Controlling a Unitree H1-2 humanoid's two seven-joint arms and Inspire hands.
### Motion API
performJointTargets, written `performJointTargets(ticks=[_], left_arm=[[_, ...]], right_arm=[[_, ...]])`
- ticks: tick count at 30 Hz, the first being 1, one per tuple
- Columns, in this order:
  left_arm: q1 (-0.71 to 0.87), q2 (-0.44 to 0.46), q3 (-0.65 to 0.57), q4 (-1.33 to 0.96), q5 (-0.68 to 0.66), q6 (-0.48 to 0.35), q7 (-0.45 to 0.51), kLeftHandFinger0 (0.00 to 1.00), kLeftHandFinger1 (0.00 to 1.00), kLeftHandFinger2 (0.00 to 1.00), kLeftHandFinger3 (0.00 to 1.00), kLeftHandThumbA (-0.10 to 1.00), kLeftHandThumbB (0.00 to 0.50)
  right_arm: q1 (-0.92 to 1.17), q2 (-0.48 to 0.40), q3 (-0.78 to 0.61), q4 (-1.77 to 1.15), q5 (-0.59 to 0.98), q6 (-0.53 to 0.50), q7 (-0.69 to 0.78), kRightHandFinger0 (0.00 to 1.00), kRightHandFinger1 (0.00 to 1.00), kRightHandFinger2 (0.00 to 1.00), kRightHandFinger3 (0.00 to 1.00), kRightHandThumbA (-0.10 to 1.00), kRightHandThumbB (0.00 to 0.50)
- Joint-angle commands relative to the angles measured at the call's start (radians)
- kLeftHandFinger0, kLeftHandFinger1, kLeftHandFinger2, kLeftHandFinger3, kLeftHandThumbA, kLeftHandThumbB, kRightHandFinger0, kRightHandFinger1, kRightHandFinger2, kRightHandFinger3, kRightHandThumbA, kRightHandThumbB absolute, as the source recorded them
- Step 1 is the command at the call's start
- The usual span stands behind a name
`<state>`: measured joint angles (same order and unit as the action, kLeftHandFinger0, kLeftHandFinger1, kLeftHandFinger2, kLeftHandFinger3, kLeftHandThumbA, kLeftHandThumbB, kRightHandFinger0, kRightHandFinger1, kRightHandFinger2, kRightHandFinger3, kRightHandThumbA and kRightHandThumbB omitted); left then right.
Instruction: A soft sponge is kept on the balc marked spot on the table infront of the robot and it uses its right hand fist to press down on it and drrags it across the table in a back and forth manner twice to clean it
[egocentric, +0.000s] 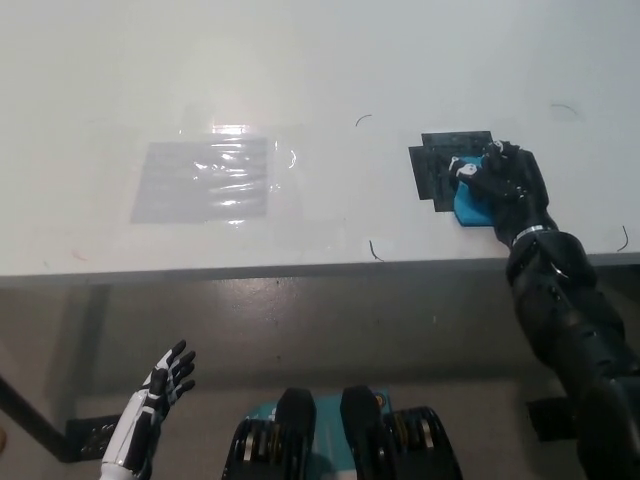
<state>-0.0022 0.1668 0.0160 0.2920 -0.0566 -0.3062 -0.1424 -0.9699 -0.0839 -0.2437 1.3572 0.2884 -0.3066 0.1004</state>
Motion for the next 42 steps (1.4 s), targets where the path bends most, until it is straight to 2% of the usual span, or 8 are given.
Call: performJointTargets(ticks=[1, 3, 4, 5, 6, 19, 27, 42], left_arm=[[-0.002, 0.004, 0.004, -0.010, -0.010, -0.041, -0.007, 1.00, 1.00, 1.00, 1.00, 1.00, 0.500], [-0.001, 0.004, 0.003, -0.013, -0.011, -0.036, -0.008, 1.00, 1.00, 1.00, 1.00, 1.00, 0.500], [-0.012, 0.014, 0.005, -0.018, -0.012, -0.028, -0.013, 1.00, 1.00, 1.00, 1.00, 1.00, 0.500], [-0.013, 0.015, 0.005, -0.017, -0.012, -0.030, -0.014, 1.00, 1.00, 1.00, 1.00, 1.00, 0.500], [-0.014, 0.016, 0.005, -0.017, -0.012, -0.029, -0.015, 1.00, 1.00, 1.00, 1.00, 1.00, 0.500], [-0.029, 0.030, 0.009, -0.030, -0.010, -0.011, -0.015, 1.00, 1.00, 1.00, 1.00, 1.00, 0.500], [-0.047, 0.041, 0.004, -0.030, -0.002, 0.006, -0.022, 1.00, 1.00, 1.00, 1.00, 1.00, 0.500], [-0.067, 0.040, -0.012, -0.035, 0.010, 0.023, -0.031, 1.00, 1.00, 1.00, 1.00, 1.00, 0.500]], right_arm=[[0.002, 0.032, 0.049, 0.019, -0.054, 0.028, -0.011, 0.00, 0.00, 0.00, 0.00, 1.00, 0.181], [0.007, 0.024, 0.066, 0.015, -0.071, 0.010, -0.030, 0.12, 0.03, 0.07, 0.14, 1.00, 0.257], [0.008, 0.011, 0.077, 0.005, -0.070, -0.029, 0.007, 0.50, 0.57, 0.68, 0.70, 1.00, 0.297], [0.009, 0.001, 0.090, -0.004, -0.076, -0.042, 0.039, 0.79, 0.93, 1.00, 1.00, 1.00, 0.319], [0.010, -0.004, 0.099, -0.019, -0.077, -0.051, 0.057, 1.00, 1.00, 1.00, 1.00, 1.00, 0.347], [0.085, -0.101, 0.097, -0.941, -0.052, 0.089, 0.042, 1.00, 1.00, 1.00, 1.00, 1.00, 0.339], [0.170, -0.180, 0.025, -1.630, 0.067, 0.291, -0.027, 1.00, 1.00, 1.00, 1.00, 1.00, 0.451], [0.772, 0.006, 0.252, -2.166, -0.218, 0.122, 0.106, 1.00, 1.00, 1.00, 1.00, 1.00, 0.417]])
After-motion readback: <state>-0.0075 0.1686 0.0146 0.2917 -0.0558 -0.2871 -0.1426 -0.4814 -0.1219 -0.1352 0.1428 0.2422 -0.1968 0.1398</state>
